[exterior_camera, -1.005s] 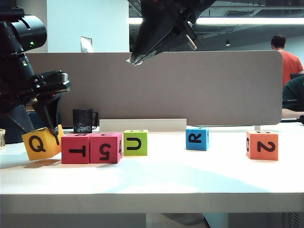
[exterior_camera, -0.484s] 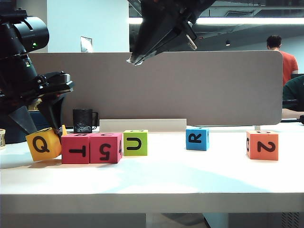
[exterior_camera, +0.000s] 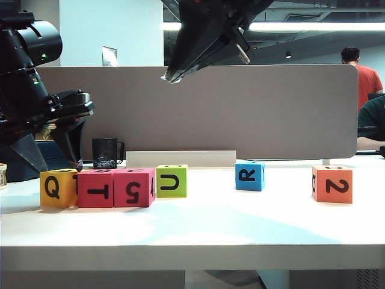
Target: Select the appropriate blocks from the scattered letter blocks on the table and arrange them in a row to spell out "ABCD".
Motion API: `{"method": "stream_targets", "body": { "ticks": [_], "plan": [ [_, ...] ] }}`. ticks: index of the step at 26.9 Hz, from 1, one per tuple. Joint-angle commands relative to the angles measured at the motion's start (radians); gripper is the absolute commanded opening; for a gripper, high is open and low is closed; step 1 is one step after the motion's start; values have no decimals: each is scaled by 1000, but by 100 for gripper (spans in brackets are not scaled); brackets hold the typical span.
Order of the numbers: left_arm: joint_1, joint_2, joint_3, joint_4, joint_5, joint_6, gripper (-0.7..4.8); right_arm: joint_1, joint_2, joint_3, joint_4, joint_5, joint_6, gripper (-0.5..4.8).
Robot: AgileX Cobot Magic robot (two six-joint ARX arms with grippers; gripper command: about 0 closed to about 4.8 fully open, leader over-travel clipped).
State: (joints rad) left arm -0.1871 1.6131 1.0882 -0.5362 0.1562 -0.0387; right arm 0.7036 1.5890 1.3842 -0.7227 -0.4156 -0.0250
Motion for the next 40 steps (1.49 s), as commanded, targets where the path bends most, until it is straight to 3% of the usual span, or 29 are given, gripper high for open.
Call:
{"method": "stream_targets", "body": {
  "ticks": [1,11,13,15,16,19,23,32,40],
  "plan": [
    [-1,-5,11,-1,6,5,314,1,-6,4,9,-2,-2,-5],
    [0,-18,57,14,-1,5,314,1,-6,4,-4,-2,-2,-5],
    [1,-20,62,14,-42,5,310,1,-6,4,-11,-2,-2,-5],
    [1,-23,63,3,-143,7,307,1,-6,4,-16,-2,-2,-5],
    [1,-23,63,-6,-182,19,297,1,-6,4,-16,-2,-2,-5],
    [1,-22,63,-39,-250,66,200,1,-6,4,-13,-1,-2,-5],
    [1,-22,63,-76,-263,73,84,1,-6,4,-13,-1,-2,-5],
    [1,-8,62,-88,-222,88,16,2,-6,4,-14,-2,-2,-5],
    [1,3,46,-109,-166,87,-6,2,-6,4,-14,-2,-2,-5]
  ]
}}
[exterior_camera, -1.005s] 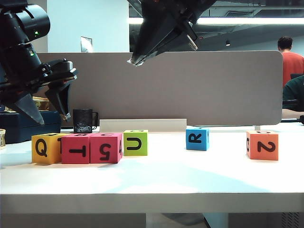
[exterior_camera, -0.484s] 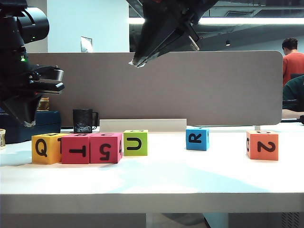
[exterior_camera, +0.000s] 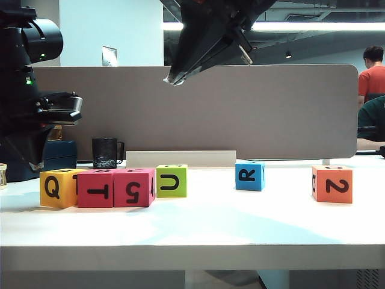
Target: Select the appropriate blocks from the scattered letter blocks on the table and arrange them in a row to spell out "ABCD".
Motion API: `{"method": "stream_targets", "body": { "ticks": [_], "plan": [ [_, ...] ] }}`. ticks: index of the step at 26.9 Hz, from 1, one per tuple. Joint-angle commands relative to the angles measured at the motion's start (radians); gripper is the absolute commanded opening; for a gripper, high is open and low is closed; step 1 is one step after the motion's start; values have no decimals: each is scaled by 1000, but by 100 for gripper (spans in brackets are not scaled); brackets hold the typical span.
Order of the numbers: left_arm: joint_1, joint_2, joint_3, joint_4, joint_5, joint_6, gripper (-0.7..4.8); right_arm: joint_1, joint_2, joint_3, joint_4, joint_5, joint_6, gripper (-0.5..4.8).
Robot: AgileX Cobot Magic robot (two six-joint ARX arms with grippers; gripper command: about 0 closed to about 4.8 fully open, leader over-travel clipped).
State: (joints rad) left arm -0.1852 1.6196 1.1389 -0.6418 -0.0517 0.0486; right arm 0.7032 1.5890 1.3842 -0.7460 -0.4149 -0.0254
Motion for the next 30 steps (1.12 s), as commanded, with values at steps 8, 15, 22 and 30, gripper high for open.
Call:
{"method": "stream_targets", "body": {
  "ticks": [8,15,22,30],
  "plan": [
    [-2,-3,-6,-7,113,0,-6,2,-6,4,6,-3,-1,-5],
    [-2,-3,-6,-12,117,0,-6,2,-6,4,-6,-2,-1,-5],
    [-2,-7,-5,-124,-71,0,-6,2,-6,4,-12,-2,-2,-5],
    [-2,-97,-4,-119,32,3,-6,-26,-6,4,-9,102,-2,-5]
  ]
}}
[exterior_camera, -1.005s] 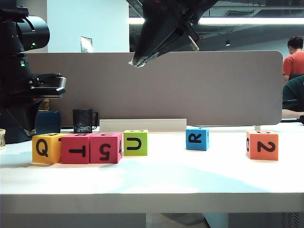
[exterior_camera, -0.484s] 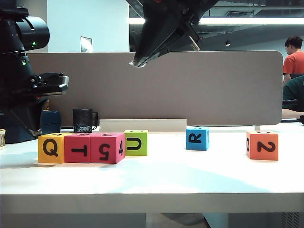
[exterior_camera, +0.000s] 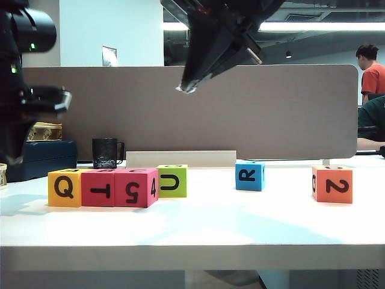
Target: Select the appropriate blocks from the scattered letter blocks on the table and arrange them in a row to spell out "ABCD".
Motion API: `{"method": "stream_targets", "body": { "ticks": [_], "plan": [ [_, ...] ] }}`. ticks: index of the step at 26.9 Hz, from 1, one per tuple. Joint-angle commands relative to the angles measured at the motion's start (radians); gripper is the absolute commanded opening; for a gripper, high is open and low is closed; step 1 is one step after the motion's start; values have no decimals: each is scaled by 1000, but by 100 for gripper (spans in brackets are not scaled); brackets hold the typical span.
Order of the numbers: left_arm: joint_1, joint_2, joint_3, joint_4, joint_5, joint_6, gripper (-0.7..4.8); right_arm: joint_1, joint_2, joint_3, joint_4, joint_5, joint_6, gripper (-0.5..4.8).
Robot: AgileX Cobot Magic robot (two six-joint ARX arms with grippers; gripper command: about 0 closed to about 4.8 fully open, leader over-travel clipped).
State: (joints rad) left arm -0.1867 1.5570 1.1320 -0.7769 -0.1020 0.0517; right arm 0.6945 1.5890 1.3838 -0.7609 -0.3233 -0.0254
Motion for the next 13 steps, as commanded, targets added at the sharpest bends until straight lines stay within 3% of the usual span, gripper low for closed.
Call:
{"method": "stream_targets", "body": {
  "ticks": [1,8,13],
  "plan": [
    [-1,-47,3,20,112,1,-6,-23,-6,4,6,11,-2,-5],
    [-1,-122,3,51,362,-3,-6,-95,-6,4,0,19,-2,-5],
    [-1,-149,3,56,464,-7,-6,-145,-6,4,-8,68,-2,-5]
  ]
}}
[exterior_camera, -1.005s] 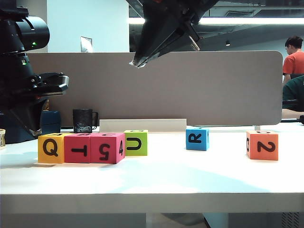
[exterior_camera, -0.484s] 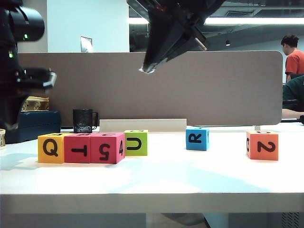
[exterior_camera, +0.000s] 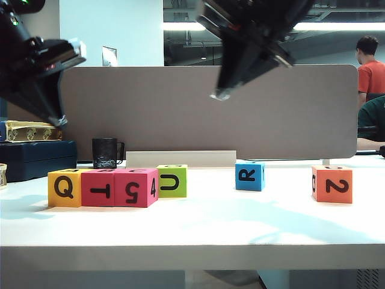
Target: Select the appropriate blocks from the scattered letter blocks on the table and arrange them in a row to spell out "ABCD".
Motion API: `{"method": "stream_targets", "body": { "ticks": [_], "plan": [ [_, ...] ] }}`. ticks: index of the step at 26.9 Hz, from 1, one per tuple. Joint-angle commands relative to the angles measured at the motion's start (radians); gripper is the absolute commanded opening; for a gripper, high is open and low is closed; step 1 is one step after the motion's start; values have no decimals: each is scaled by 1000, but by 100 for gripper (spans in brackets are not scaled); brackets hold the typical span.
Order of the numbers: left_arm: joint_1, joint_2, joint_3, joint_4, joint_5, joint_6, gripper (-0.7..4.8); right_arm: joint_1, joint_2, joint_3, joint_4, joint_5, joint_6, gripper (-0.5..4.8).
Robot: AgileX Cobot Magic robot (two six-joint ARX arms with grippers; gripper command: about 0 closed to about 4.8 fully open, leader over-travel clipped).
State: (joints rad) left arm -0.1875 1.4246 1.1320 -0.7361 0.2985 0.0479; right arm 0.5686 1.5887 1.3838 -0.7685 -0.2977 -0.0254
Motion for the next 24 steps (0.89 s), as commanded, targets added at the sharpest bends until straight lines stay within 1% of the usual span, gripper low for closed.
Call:
{"method": "stream_targets", "body": {
  "ticks": [1,4,9,11,14,18,24],
  "plan": [
    [0,-23,3,20,102,-3,-6,-41,-5,4,-5,65,-3,-5],
    [0,-30,3,21,144,-3,-6,-69,-5,4,-10,92,-6,-5],
    [0,-37,3,22,173,-3,-6,-105,-5,3,-13,159,-10,-5],
    [0,-43,3,27,211,-3,-6,-131,-5,3,-13,212,-32,-5],
    [-1,-52,3,35,254,-3,-6,-152,-5,3,-12,242,-32,-5],
    [-2,-64,3,47,318,-3,-6,-190,-5,3,-13,245,-32,-4],
    [-2,-84,3,58,325,-4,-6,-253,10,3,-13,244,-31,-4]
  ]
}}
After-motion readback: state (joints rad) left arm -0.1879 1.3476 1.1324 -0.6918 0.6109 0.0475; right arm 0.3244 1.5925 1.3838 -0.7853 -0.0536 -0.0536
